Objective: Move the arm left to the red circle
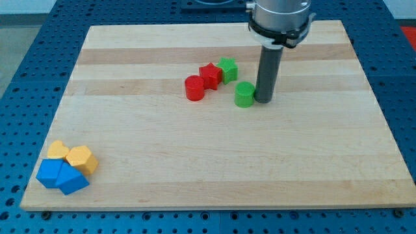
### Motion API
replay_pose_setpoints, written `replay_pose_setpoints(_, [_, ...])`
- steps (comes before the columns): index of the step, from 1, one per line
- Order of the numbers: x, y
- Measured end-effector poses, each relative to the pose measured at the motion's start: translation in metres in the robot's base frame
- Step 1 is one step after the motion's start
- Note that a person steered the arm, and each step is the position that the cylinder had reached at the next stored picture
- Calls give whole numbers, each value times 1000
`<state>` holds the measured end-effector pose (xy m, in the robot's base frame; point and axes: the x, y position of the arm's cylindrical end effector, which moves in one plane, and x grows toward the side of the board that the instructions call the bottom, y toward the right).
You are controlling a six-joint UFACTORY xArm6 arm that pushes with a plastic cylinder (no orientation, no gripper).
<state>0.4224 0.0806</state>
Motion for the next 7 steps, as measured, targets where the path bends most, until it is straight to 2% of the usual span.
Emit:
replay_pose_setpoints(2, [-8, -40])
replay_pose_setpoints(4, [28, -42])
replay_pose_setpoints(6, [33, -172])
replay_pose_setpoints(7, [11, -210])
